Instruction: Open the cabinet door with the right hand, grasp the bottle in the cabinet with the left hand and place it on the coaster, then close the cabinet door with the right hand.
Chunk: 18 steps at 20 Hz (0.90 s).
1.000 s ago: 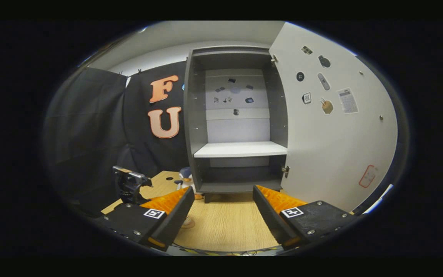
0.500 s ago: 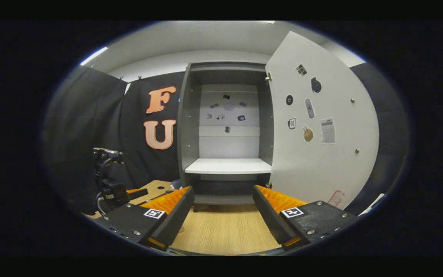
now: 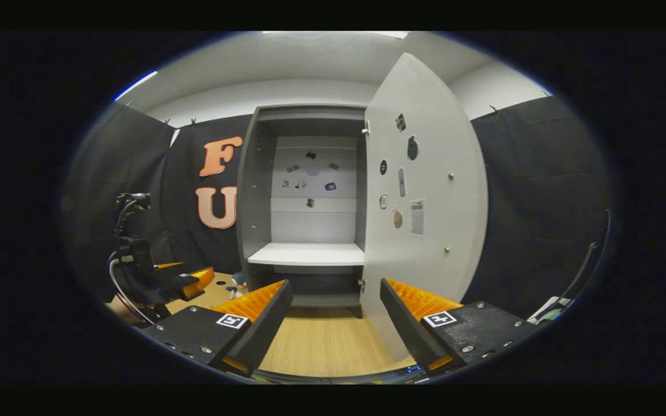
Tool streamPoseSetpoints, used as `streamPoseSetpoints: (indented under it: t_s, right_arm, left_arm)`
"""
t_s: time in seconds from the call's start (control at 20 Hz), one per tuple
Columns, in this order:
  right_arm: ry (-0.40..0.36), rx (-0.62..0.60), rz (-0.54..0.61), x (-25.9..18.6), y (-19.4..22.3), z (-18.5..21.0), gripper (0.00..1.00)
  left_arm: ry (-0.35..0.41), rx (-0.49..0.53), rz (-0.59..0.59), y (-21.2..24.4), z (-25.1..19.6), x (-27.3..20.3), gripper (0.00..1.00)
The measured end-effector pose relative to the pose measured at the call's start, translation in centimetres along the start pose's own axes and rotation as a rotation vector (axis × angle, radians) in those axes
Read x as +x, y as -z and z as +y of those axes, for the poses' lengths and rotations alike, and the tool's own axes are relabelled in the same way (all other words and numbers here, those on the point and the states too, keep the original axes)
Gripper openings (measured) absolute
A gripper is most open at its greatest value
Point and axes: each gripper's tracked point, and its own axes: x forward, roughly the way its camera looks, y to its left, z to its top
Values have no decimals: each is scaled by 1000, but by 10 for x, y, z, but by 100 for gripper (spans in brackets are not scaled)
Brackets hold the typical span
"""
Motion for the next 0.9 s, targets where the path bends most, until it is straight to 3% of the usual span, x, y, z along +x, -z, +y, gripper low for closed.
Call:
streamPoseSetpoints:
  t_s: [0.25,0.55,0.6,0.7,0.9]
  right_arm:
    - [119,-56,10,-16,-9,-71,98]
    - [254,-119,72,-22,-19,-165,94]
    - [274,-137,75,-20,-20,-180,98]
    - [268,-150,74,-6,-21,-190,94]
    - [157,-129,55,2,-21,-164,91]
  left_arm:
    - [-9,-16,-3,-16,-7,-3,96]
    - [-18,-6,-22,-27,-16,-5,96]
    - [-20,-7,-25,-29,-18,-5,96]
    - [-24,-6,-24,-30,-22,-4,96]
    - [-37,-7,-28,-33,-25,-8,96]
